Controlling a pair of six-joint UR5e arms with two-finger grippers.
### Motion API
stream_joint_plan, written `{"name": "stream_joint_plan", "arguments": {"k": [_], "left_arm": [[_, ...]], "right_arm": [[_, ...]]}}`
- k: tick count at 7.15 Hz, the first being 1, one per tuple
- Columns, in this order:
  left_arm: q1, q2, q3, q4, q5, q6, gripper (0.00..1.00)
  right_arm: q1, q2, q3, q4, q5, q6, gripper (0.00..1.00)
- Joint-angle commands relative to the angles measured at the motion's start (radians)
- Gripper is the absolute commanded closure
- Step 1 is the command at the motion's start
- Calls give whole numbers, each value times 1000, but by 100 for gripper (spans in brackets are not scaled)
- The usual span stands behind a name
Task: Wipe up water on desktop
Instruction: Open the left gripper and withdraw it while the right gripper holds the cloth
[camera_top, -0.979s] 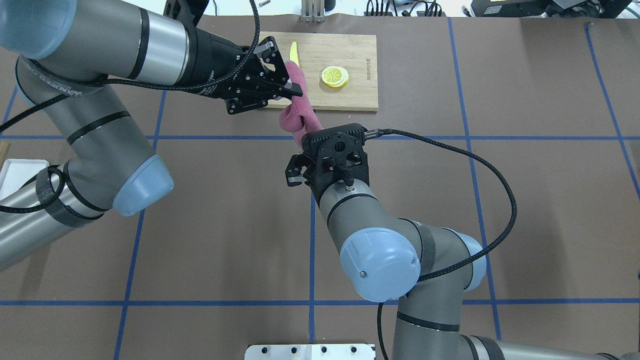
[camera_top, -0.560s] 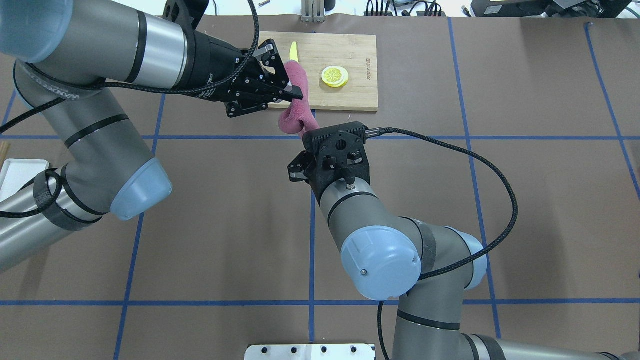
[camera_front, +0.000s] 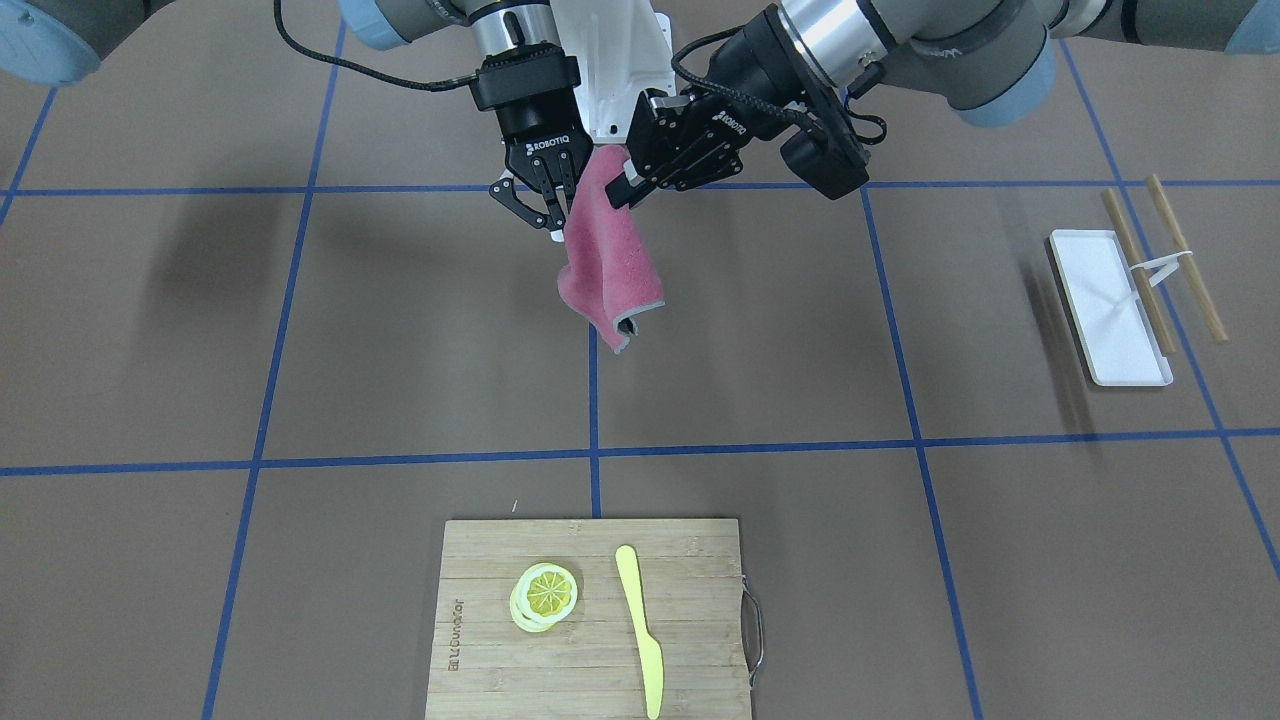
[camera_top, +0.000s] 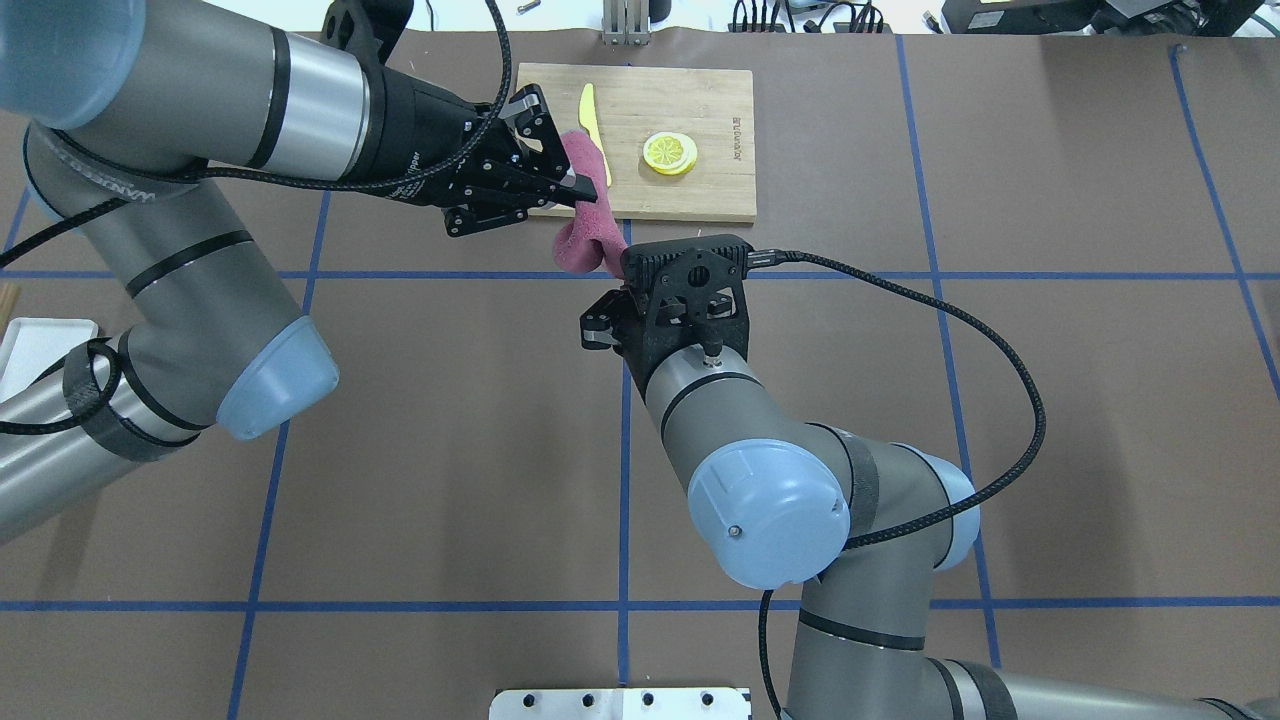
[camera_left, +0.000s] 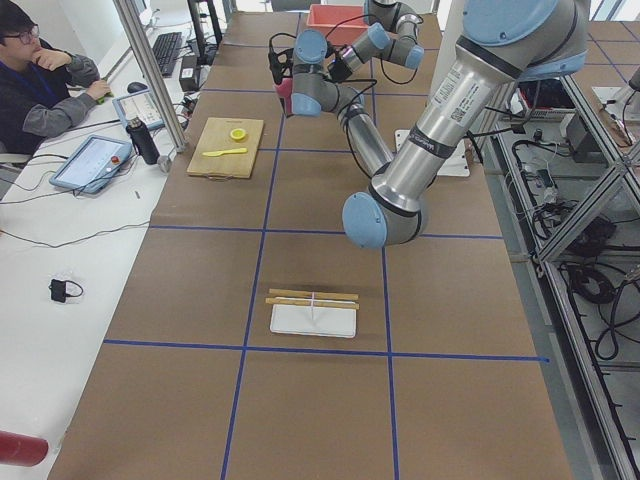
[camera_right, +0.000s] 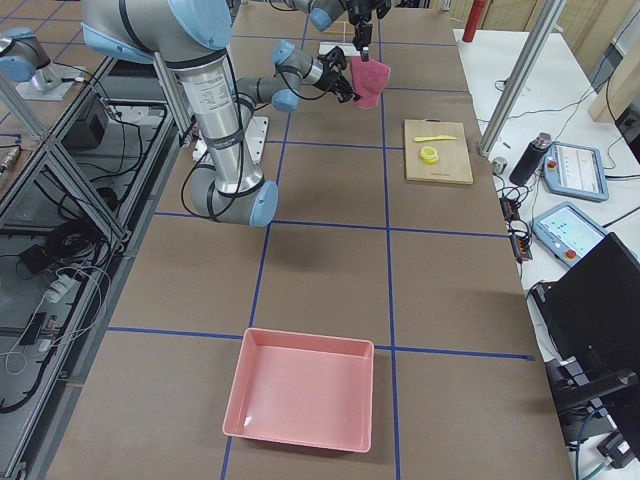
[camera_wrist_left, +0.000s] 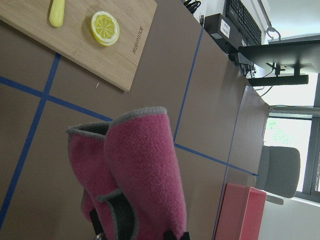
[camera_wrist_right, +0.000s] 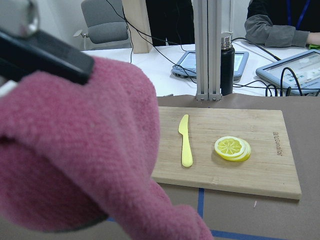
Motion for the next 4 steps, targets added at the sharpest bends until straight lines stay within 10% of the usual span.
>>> {"name": "stream_joint_plan", "arguments": {"k": [1, 2, 4], "left_arm": [[-33, 5, 10, -3, 6, 5, 100], [-63, 10, 14, 0, 6, 7, 100], [-97, 43, 27, 4, 6, 118, 43]], "right_arm": [[0, -5, 7, 0, 0, -2, 100], [0, -7, 8, 1, 0, -2, 100], [0, -10, 22, 0, 5, -8, 100]]}}
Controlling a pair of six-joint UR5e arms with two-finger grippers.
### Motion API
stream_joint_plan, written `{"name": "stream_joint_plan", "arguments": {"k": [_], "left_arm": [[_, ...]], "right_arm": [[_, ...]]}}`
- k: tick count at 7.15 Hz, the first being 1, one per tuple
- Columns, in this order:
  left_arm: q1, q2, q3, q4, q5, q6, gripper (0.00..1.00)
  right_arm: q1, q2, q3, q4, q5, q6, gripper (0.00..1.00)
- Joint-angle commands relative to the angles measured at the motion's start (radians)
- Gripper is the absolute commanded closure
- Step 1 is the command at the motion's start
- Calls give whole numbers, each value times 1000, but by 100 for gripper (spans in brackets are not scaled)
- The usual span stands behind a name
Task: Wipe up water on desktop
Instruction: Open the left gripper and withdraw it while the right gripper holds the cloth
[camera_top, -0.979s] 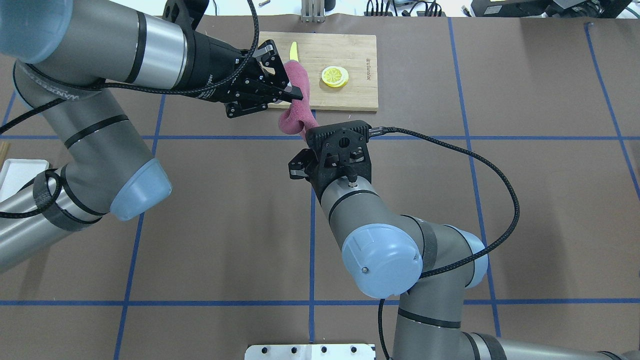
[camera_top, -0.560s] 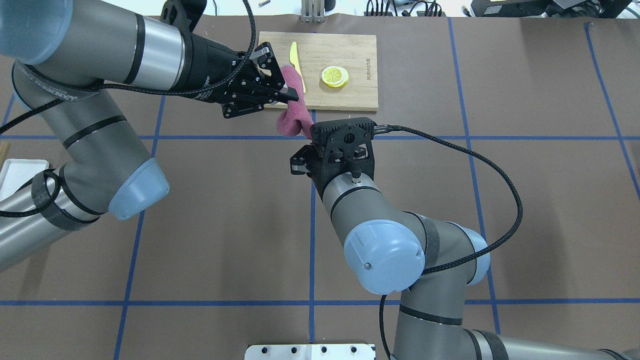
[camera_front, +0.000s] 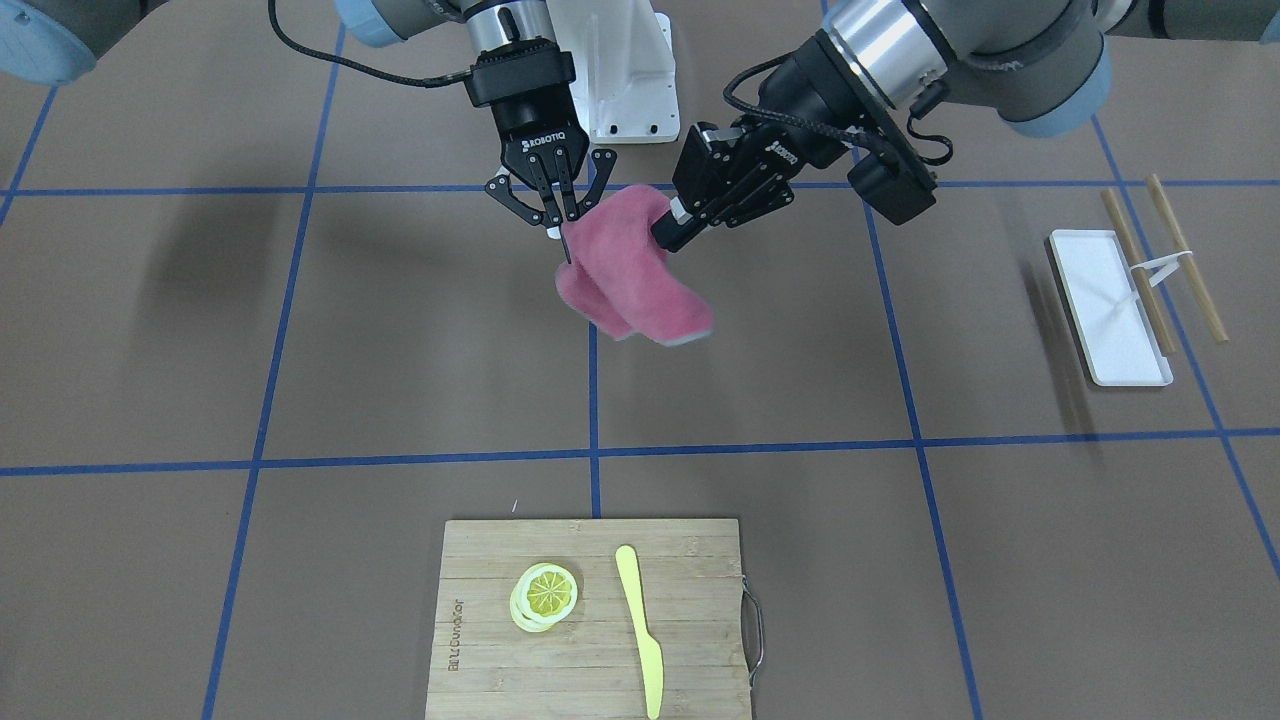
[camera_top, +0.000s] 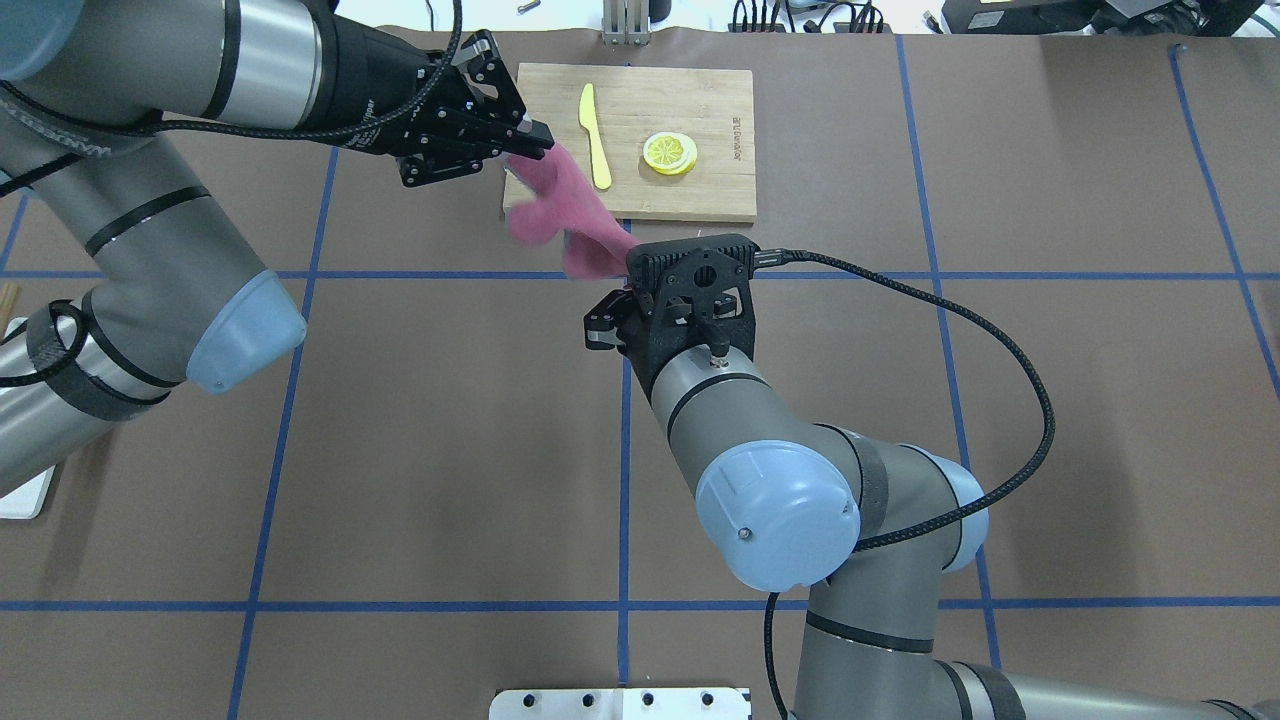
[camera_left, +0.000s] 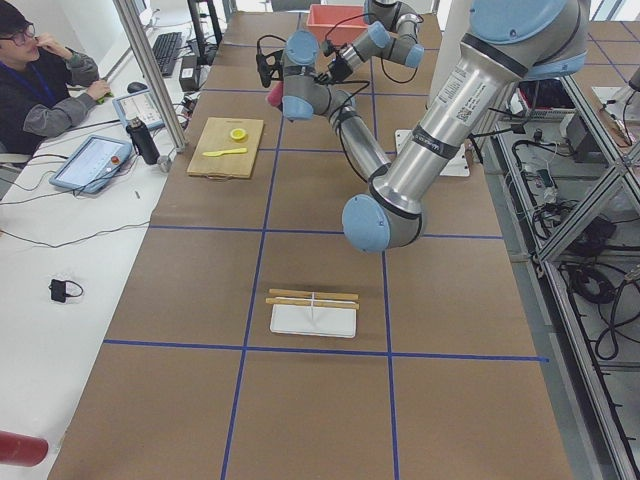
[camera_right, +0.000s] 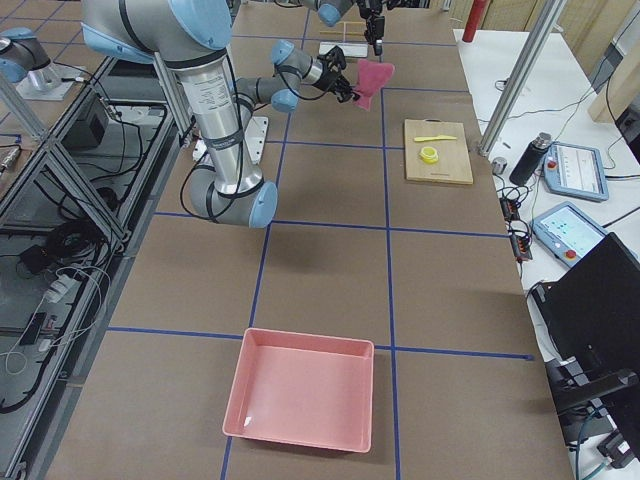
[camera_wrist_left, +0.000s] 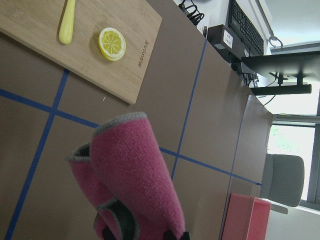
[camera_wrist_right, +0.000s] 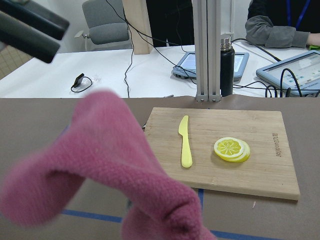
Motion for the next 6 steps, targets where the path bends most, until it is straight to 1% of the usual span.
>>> {"name": "stream_joint_plan", "arguments": {"k": [1, 3, 4, 5, 6], "left_arm": [[-24, 29, 8, 5, 2, 82, 2], [-59, 49, 6, 21, -27, 88, 1], [-129, 66, 9, 62, -120, 147, 1], [-223, 81, -2, 187, -203, 295, 1], [-269, 100, -12, 293, -213, 498, 1]], "right_arm": [[0, -3, 16, 1, 22, 0, 100], [3, -9, 36, 0, 33, -4, 100], [8, -27, 57, -3, 36, -6, 100], [23, -52, 77, -5, 62, -7, 100], [53, -53, 77, -16, 100, -13, 100]]}}
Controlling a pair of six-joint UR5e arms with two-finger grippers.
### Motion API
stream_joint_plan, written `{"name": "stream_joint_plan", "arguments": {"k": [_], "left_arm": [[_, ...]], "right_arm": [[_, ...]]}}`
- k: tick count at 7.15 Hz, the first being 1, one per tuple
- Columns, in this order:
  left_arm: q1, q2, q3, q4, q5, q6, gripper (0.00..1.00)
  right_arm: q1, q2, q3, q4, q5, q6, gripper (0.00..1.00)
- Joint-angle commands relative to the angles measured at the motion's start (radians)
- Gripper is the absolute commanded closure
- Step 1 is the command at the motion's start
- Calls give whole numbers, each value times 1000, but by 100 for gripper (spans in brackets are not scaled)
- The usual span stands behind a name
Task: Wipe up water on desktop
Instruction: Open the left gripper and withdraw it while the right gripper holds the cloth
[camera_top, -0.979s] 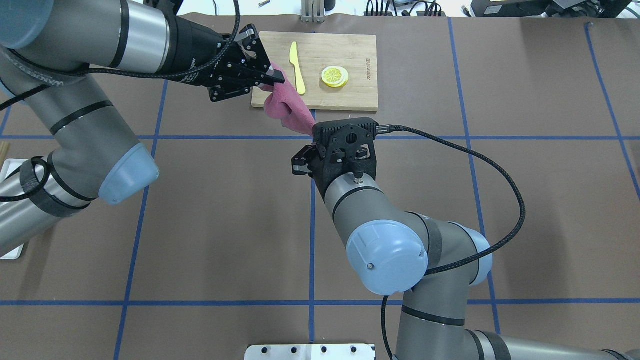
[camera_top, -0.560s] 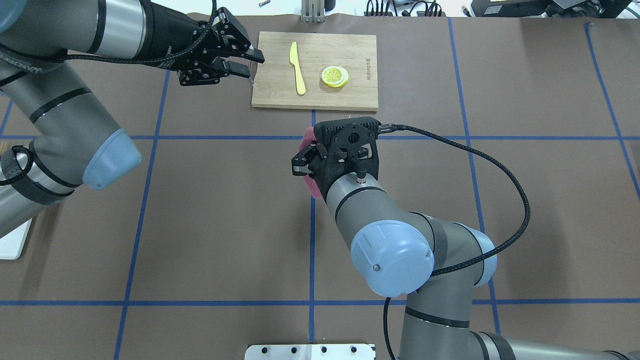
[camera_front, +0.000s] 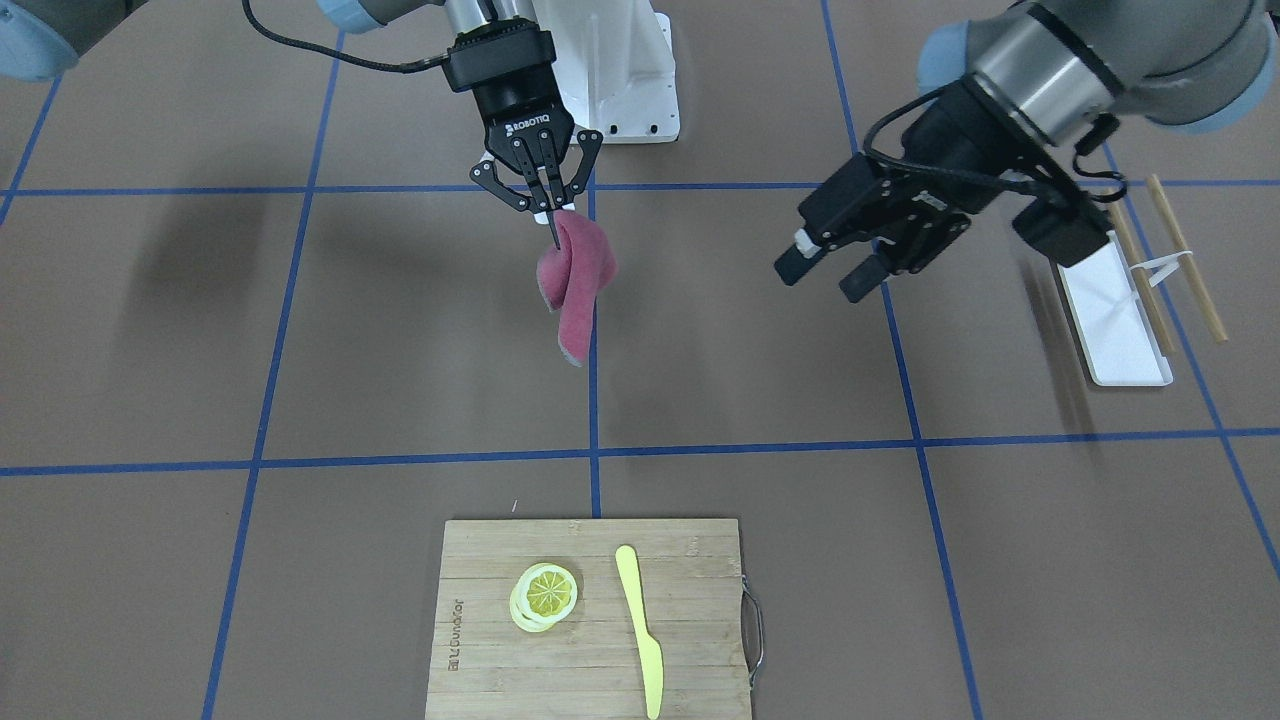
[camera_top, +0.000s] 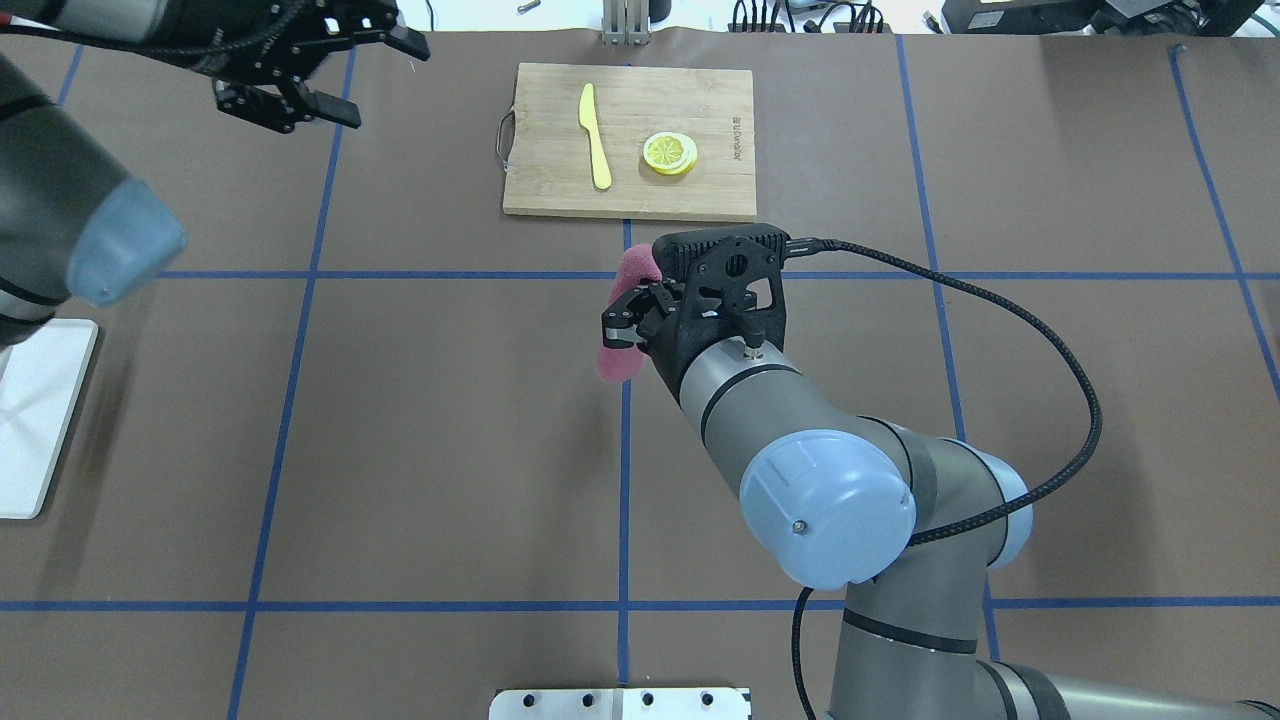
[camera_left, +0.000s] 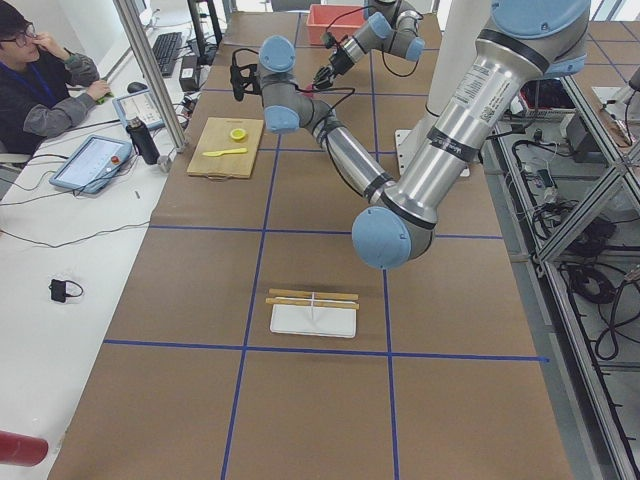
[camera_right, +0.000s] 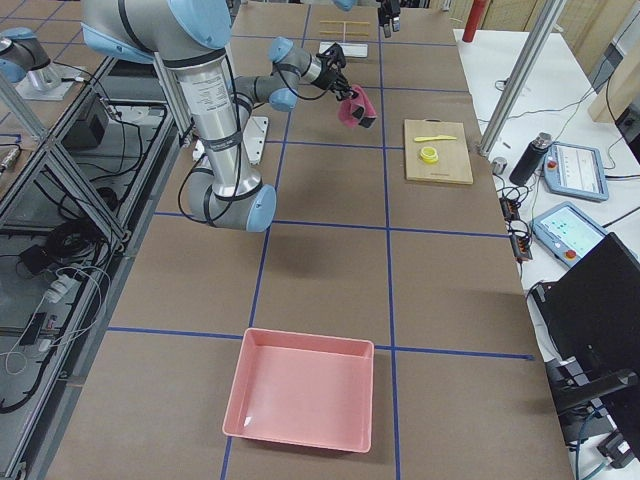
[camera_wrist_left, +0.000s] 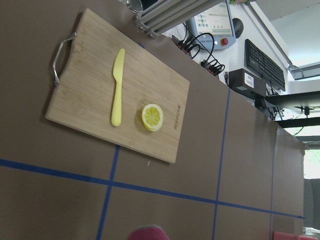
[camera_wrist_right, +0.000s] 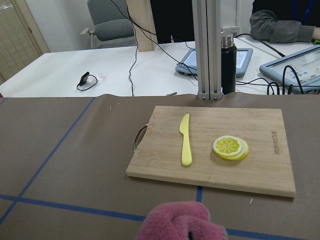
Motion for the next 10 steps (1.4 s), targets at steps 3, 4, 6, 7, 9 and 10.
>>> {"name": "stream_joint_plan", "arguments": {"k": [3, 4, 6, 7, 9, 10], "left_arm": [[-103, 133, -14, 183, 139, 778, 1], [-108, 158, -25, 294, 275, 995, 1], [-155, 206, -83, 541, 411, 1356, 1], [-202, 229, -80, 642, 410, 1446, 1], [-317, 316, -39, 727, 352, 1463, 1], [-377, 403, 57, 696, 335, 1465, 1]], "right_arm": [[49, -15, 8, -10, 55, -20, 100], [51, -15, 8, -10, 61, -21, 100], [51, -15, 16, -9, 61, -21, 100], [51, -24, 34, -9, 64, -21, 100], [83, -32, 76, -9, 147, -14, 100], [124, -35, 88, -10, 223, -8, 100]]}}
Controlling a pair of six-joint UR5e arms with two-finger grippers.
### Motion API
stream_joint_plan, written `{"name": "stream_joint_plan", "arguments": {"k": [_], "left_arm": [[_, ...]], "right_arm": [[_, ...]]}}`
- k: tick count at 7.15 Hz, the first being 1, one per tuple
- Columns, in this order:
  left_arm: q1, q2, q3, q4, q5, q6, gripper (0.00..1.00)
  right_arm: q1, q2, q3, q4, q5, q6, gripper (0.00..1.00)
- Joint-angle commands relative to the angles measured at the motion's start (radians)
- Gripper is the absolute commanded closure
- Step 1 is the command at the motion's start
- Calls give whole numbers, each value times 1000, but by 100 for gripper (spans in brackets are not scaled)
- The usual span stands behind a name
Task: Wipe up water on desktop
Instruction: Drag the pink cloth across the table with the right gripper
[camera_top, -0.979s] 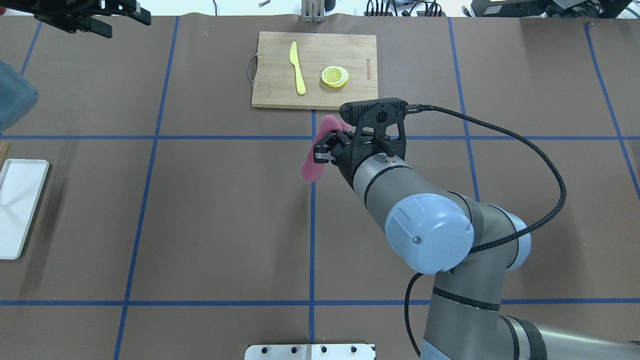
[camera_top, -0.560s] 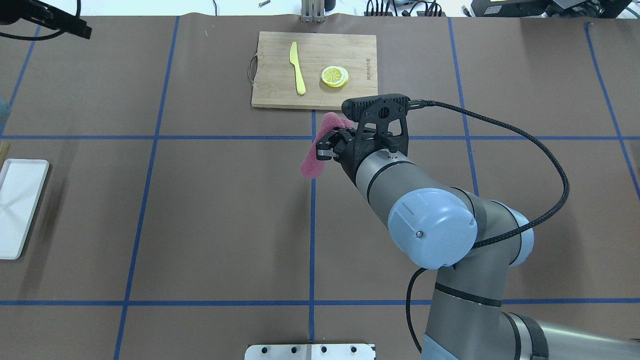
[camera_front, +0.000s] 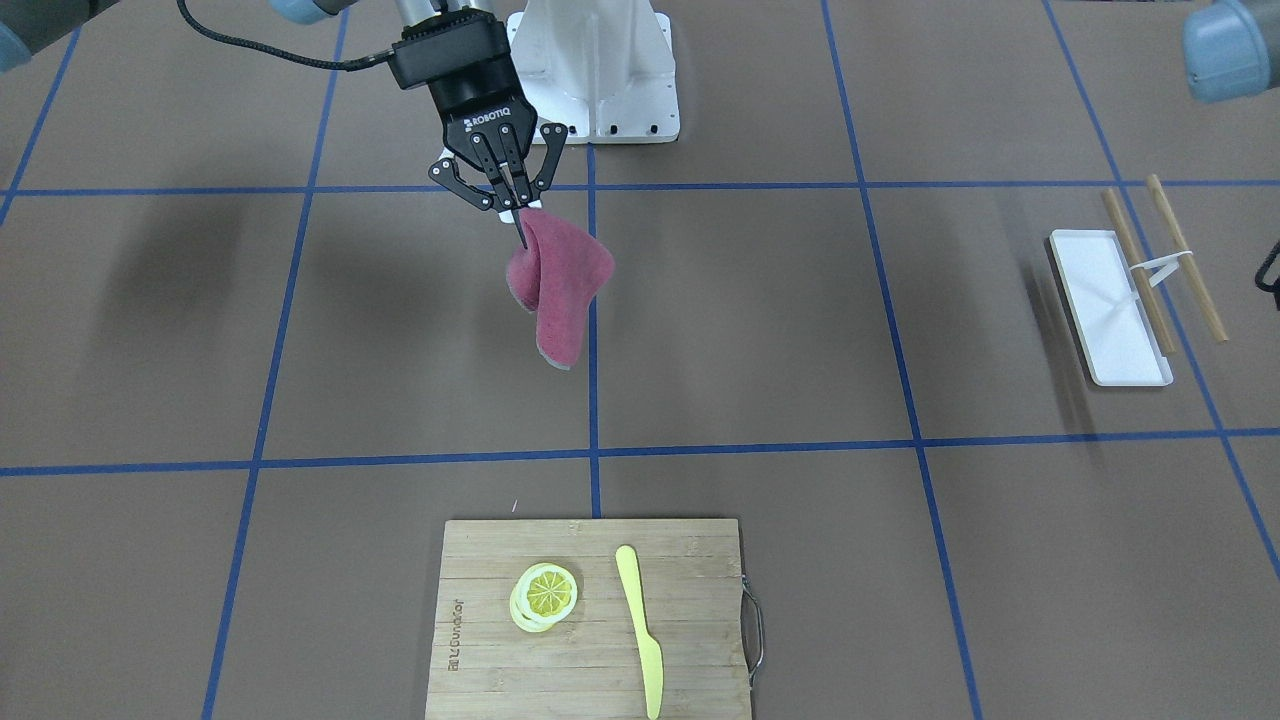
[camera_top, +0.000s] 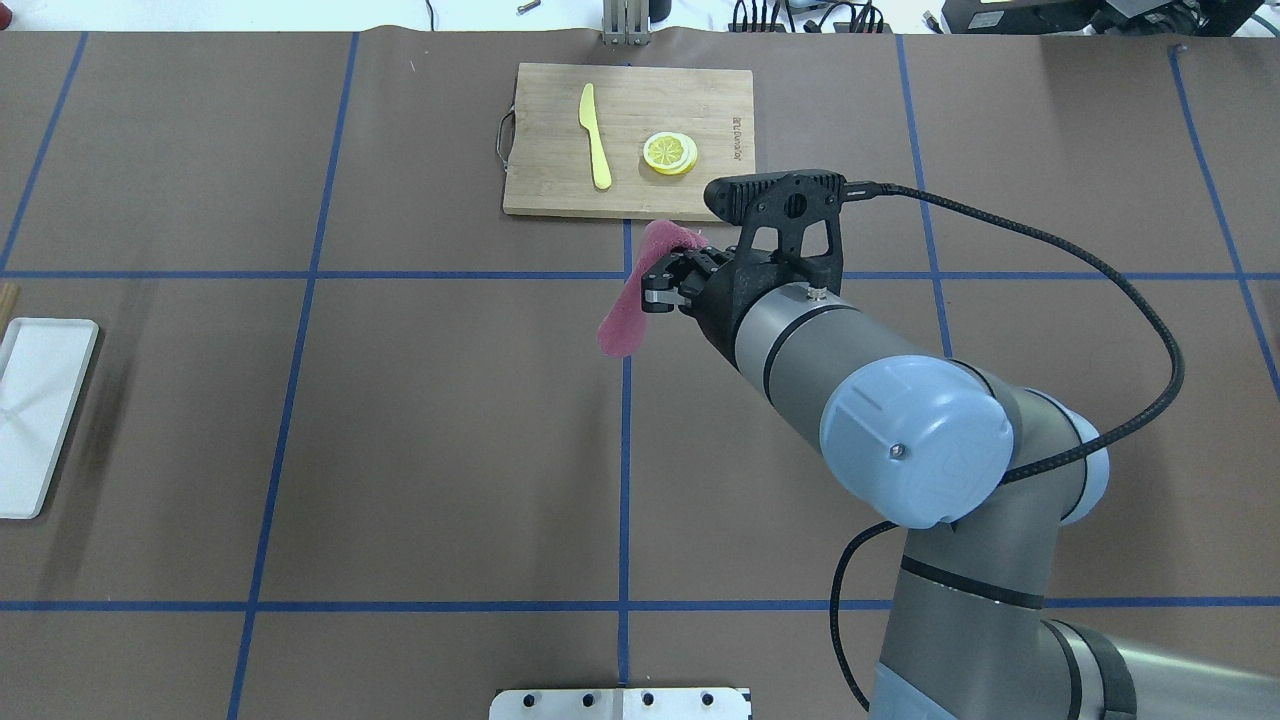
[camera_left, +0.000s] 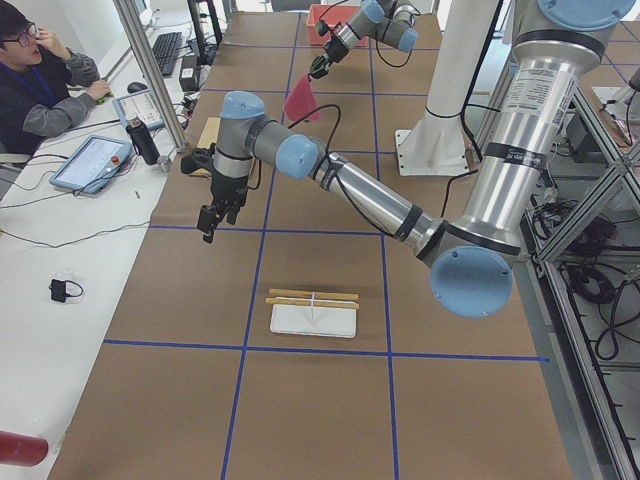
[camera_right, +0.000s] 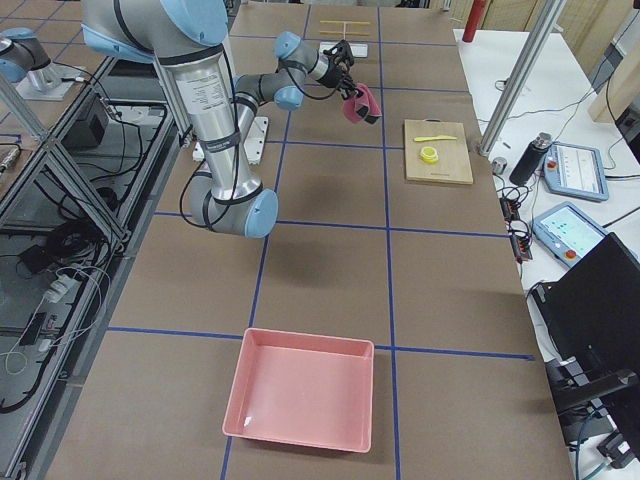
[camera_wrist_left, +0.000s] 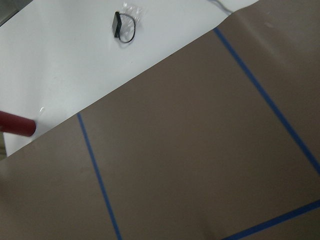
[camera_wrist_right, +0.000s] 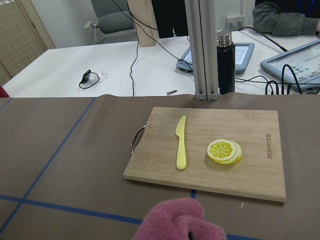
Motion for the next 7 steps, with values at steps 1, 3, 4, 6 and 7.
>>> {"name": "stream_joint_plan", "arguments": {"k": [1, 3, 4, 6, 7], "left_arm": [[-115, 163, 109, -71, -156, 4, 1], [-184, 247, 130, -76, -387, -4, 1], [-204, 249, 142, -64, -403, -7, 1], [-209, 266, 143, -78, -409, -7, 1], [-208, 266, 143, -78, -409, -9, 1]], "right_arm": [[79, -8, 29, -1, 143, 9, 100], [178, -23, 97, -145, 296, 9, 100], [223, -23, 105, -208, 355, 8, 100], [318, -101, 104, -361, 450, -52, 100], [329, -152, 105, -401, 449, -107, 100]]}}
